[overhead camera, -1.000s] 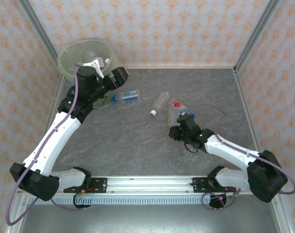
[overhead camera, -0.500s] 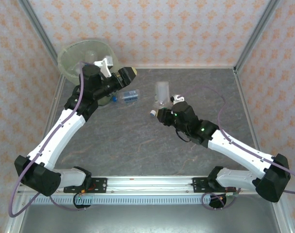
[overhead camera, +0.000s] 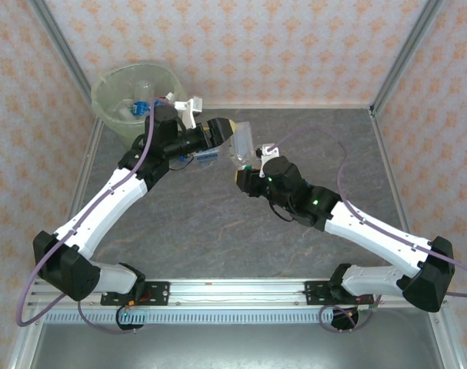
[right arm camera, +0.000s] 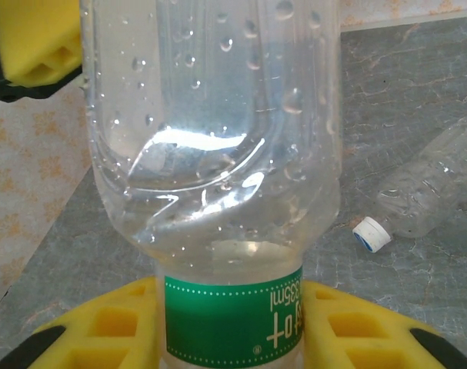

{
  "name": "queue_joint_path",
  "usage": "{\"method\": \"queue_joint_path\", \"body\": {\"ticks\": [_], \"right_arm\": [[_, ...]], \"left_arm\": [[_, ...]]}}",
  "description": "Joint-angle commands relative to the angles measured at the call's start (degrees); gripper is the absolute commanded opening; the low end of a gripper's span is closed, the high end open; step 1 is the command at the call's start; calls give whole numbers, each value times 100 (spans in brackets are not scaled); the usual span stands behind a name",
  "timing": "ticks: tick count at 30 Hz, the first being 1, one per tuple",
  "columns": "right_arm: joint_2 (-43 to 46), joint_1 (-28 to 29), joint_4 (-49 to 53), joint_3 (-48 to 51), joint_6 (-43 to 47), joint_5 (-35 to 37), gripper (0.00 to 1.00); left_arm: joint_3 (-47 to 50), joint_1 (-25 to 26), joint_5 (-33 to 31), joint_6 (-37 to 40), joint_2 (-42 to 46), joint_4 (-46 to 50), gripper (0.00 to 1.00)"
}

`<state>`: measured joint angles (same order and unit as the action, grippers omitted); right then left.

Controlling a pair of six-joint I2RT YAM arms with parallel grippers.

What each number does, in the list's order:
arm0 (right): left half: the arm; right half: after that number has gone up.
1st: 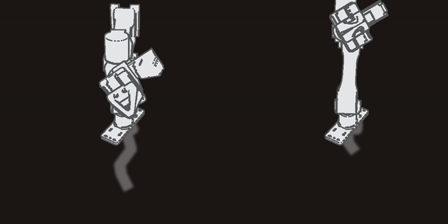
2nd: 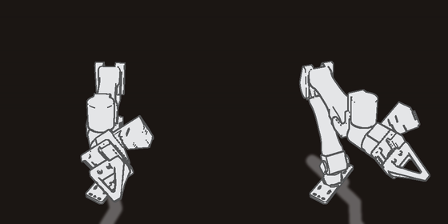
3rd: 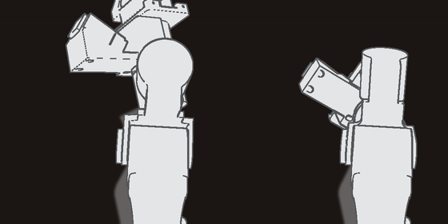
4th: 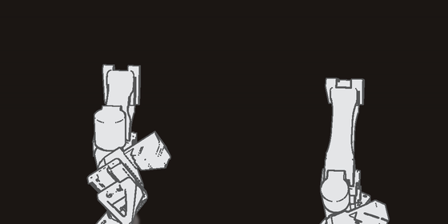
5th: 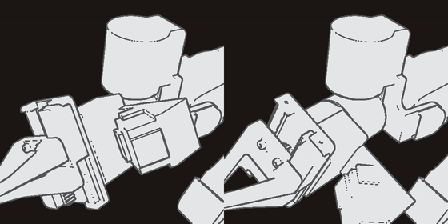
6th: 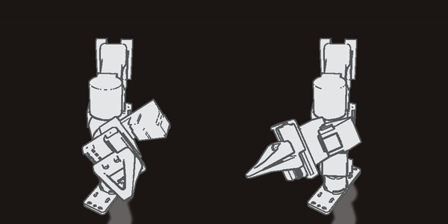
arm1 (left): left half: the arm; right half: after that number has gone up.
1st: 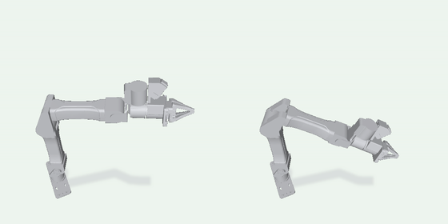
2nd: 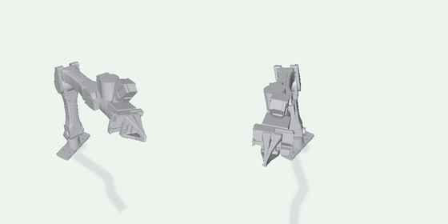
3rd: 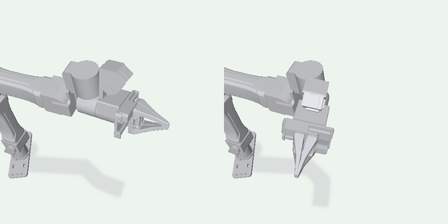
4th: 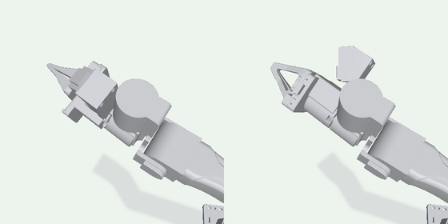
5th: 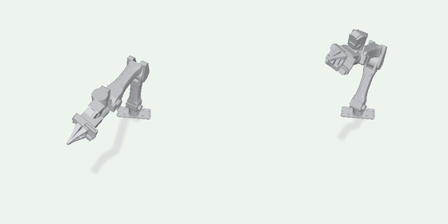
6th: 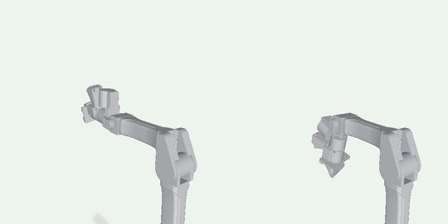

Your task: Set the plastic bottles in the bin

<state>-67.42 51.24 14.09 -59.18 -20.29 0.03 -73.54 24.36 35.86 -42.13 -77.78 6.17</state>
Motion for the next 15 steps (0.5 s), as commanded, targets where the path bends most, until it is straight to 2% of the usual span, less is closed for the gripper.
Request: {"method": "queue_joint_path", "body": {"ticks": [1,11,15], "right_arm": [[0,33,-73,-188,70,69,34],[96,79,-52,-156,66,85,34],[128,79,-8,-147,65,98,34]], "left_arm": [[-117,91,250,144,-137,-265,74],[-385,271,400,196,-544,-222,75],[-414,293,649,144,-607,-396,73]]}}
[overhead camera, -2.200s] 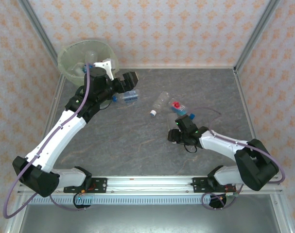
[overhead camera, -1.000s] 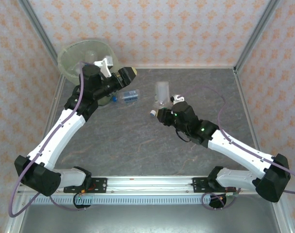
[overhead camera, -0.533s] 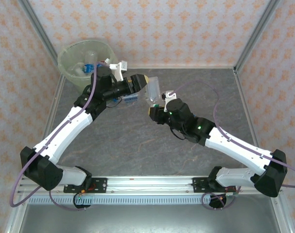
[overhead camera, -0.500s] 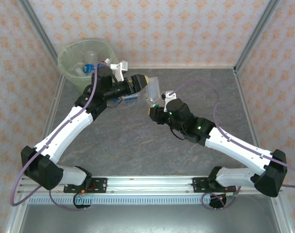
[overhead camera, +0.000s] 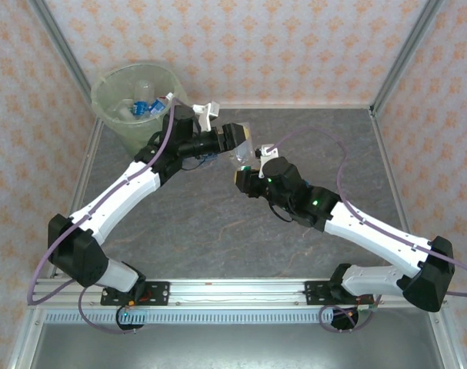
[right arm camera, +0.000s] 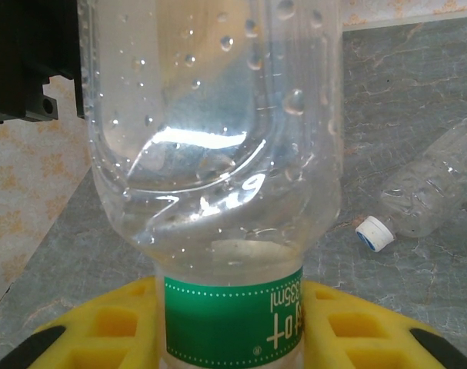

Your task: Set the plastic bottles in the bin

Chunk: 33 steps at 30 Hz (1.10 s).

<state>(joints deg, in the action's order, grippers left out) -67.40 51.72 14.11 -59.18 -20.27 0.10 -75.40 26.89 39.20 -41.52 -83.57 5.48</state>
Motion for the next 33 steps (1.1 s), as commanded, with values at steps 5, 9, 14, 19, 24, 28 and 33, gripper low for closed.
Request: {"method": "queue_joint_path", "body": {"ticks": [5,9,14,19,24,28,33], "right_arm": [[202,26,30,-94,74,127,34],[244,31,18,-47,66,87,34],[297,31,0,7,24,52,41],[331,31,99,79,-163,186,75],[529,31,147,205,-372,371,93],[656,31,325,189,-505,527,100],[863,31,363,248,-717,633,100]], "left_arm": [[-221,71,320,201,9,-286,64],[-283,71,350,398,15,-83,55],[-278,70,339,462,86,-43,43],[-464,62,61,694,171,241,39],[-487,15,-518,1030,362,454,38],[-392,-254,-813,840,555,357,40],[-426,-773,-1222,703,851,318,41]]}}
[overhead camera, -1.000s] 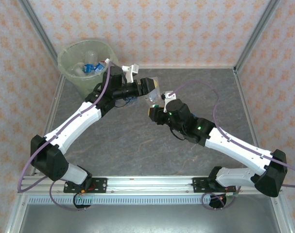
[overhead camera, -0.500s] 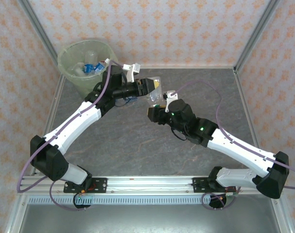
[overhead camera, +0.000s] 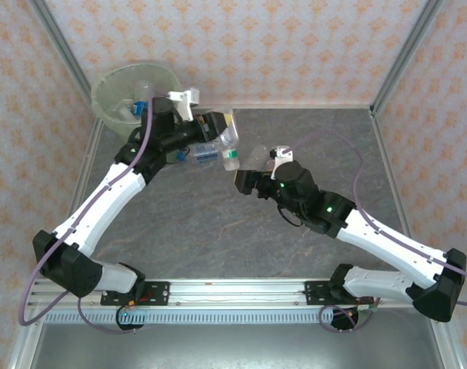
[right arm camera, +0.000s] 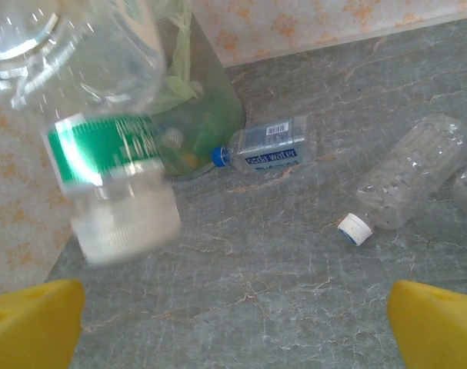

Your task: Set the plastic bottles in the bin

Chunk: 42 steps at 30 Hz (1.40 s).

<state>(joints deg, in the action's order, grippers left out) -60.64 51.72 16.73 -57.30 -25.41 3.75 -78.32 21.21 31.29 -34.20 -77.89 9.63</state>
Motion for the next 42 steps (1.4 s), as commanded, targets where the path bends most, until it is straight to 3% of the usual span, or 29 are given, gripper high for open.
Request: {"method": "queue_joint_path", "body": {"ticks": [1,10,14,23,33,42], "right_arm": [[209,31,110,69,-238,333,99],[375,31,-114,200,-261,600,100],[305,31,-228,101,-87,574,100],[375,31,-286,67,21,581,100],[666,31,-365,314,-33,651,100],[991,32,-416,646,-171,878,100]], "left_arm": [[-164,-316,-540,2,330,-41,41],[-1256,-1373,-1135,452,246,1126,40],[-1666,-1537,-1843,494,189,1391,40],[-1586,-2206,-2656,-1028,106,978,40],[-1469,-2949,-2134,-2782,-529,213,43],[-1637,-3157,-1977,-3630,-1395,-213,46]]}}
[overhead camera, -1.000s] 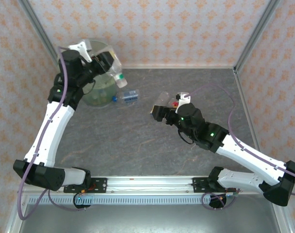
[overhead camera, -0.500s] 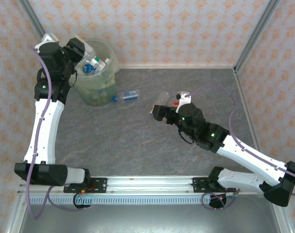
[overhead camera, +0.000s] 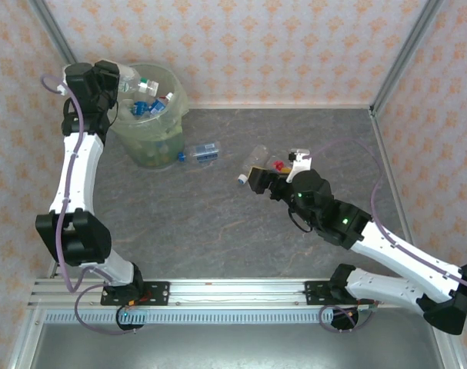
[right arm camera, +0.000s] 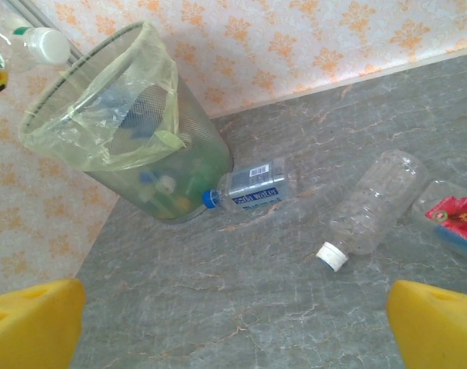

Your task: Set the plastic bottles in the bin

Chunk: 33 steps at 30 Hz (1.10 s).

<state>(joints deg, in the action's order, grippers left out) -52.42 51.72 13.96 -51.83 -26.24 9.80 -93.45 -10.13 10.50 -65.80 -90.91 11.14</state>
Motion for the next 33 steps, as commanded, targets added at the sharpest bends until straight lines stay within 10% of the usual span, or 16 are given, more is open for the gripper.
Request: {"method": "queue_joint_path", "body": {"ticks": [1,16,25,33], "right_arm": [[189,26,-131,117,-84,293,100],[152,31,-156,145,-145,420,100],[180,30,-283,279,-198,417,100],[68,31,-354,265,-123,397,100]], "left_arm": [[-142,-24,58,-494,-141,-389,46],[-1804,-33,-142,-337,-1487,644,54],[-1494,-41,-316,-260,-1272,767,98],[-1527,-37,-531,-7,-896,947,99]]}}
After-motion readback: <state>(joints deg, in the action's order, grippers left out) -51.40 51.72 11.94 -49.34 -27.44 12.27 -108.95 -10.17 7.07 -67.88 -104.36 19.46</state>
